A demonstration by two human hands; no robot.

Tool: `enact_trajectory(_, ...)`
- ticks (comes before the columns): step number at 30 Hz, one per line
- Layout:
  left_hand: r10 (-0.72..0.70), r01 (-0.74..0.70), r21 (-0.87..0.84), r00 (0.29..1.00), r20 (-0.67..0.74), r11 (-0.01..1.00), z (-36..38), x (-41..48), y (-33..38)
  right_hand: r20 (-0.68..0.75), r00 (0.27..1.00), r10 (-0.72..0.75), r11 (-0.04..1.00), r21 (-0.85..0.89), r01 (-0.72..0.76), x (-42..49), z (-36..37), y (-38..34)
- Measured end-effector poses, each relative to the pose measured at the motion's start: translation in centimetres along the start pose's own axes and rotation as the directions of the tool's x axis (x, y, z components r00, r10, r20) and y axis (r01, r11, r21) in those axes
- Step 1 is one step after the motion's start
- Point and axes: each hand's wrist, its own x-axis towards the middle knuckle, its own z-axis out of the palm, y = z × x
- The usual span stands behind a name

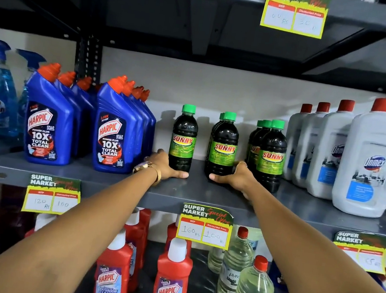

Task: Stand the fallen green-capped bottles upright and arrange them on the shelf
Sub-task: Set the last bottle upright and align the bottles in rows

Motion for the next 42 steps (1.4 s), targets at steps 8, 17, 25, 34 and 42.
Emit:
enact_trajectory(8,0.356,-0.347,0.120,0.933,-0.060,0.930,-0.2,-7.0,1.7,-0.267,0.963,0.024,0.999,0.030,-0.017,-1.8,-6.7,4.2)
enact_trajectory(17,0.548,-0.589,0.060,0.780,0.300,0.806,3.5,-5.6,8.0,-0.241,0.965,0.101,0.994,-0.004,-0.105,0.7,-8.9,4.7)
enact_trajectory(25,0.548,-0.599,0.055,0.762,0.345,0.799,4.4,-4.8,8.0,-0.189,0.982,-0.006,0.999,-0.049,-0.003,1.4,-8.5,5.6)
enact_trajectory(34,0.521,-0.575,0.056,0.774,0.360,0.816,4.3,-4.8,7.9,-0.201,0.980,0.003,0.999,0.042,0.006,1.8,-8.9,6.2)
enact_trajectory(42,0.440,-0.524,0.075,0.776,0.451,0.848,4.2,-5.2,8.1,-0.164,0.986,-0.031,0.997,-0.070,0.020,2.1,-8.6,6.4)
